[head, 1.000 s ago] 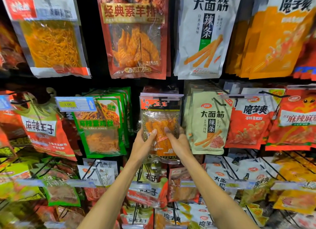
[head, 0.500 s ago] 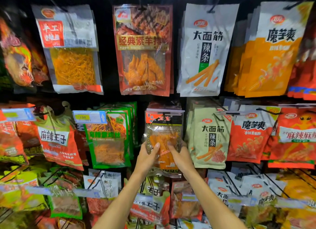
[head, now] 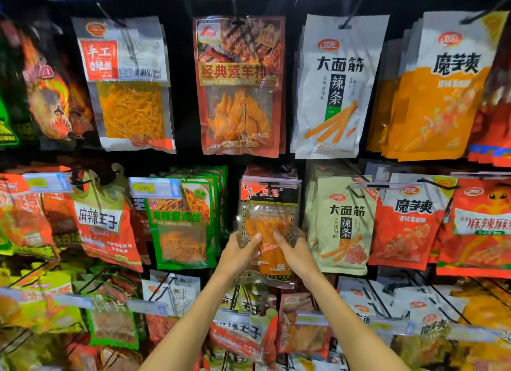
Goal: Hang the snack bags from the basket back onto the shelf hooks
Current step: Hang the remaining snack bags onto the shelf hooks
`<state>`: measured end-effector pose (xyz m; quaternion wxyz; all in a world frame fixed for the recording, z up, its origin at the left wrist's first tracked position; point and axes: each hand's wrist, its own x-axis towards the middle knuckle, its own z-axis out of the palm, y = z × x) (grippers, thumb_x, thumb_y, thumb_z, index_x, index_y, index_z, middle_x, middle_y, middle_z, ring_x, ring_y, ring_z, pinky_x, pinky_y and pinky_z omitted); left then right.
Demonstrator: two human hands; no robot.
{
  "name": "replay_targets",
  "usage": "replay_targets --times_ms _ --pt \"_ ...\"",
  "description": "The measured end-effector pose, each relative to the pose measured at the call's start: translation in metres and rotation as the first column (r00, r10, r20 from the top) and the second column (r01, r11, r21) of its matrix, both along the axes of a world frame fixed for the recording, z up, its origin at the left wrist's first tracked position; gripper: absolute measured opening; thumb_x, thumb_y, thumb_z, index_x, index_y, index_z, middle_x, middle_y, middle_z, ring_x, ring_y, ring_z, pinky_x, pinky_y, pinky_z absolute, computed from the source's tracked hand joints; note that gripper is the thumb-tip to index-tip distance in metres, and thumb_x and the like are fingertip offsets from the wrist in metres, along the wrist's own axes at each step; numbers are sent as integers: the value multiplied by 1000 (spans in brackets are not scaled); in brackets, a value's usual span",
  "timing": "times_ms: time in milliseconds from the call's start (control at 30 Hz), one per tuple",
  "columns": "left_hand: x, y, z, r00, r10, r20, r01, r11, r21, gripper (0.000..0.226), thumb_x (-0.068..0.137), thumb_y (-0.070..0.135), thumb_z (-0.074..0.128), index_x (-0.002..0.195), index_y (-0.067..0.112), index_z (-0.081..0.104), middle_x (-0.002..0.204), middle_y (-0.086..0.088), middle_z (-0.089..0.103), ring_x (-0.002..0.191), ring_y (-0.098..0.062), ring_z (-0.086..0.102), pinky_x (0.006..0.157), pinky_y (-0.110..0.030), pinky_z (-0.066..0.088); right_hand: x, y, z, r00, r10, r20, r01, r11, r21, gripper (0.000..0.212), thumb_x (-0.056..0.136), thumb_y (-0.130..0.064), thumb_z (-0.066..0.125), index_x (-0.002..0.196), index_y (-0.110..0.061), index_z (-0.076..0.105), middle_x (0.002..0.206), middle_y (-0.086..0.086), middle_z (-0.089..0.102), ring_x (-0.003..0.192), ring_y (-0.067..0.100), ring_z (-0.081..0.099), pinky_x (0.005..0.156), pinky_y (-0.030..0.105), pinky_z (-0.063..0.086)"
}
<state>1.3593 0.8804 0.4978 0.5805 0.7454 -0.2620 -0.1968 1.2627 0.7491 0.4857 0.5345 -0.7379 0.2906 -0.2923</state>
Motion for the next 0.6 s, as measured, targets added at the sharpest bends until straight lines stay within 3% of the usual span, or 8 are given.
replay_targets --times_ms 133,233,400,500,600 --pt "-3 10 7 999 -33 38 31 998 63 93 87 60 61 156 17 17 158 -4 31 138 -22 41 108 -38 41 -8 1 2 1000 -17 -26 17 1000 10 100 82 -72 55 157 -20 15 158 -1 33 143 20 35 114 39 34" --pt "-9 18 12 995 -60 85 54 996 75 87 92 55 57 157 18 12 161 -1 25 144 -21 33 110 -36 35 -19 5 6 999 13 -33 -12 999 33 106 75 -81 51 157 -24 14 159 0 31 144 20 33 116 42 32" --pt "-21 38 20 959 -91 269 51 987 151 83 97 48 53 158 20 4 162 2 20 147 -21 27 114 -37 29 -47 5 16 996 28 -83 -33 997 -63 78 94 -61 48 154 -19 23 156 2 36 141 18 38 112 35 33" --pt "-30 49 19 813 -71 578 -79 970 231 85 98 48 52 158 17 1 166 -2 7 152 -20 11 120 -39 21 -66 7 21 979 41 -198 -89 967 -239 73 96 -55 51 153 -17 26 157 2 33 143 18 34 112 33 30" --pt "-42 48 19 650 -170 741 -162 921 354 76 98 47 48 158 19 10 165 -7 9 151 -28 12 117 -46 26 -85 6 28 927 22 -375 -183 898 -400 73 96 -51 52 153 -14 26 158 5 30 144 21 30 113 34 29"
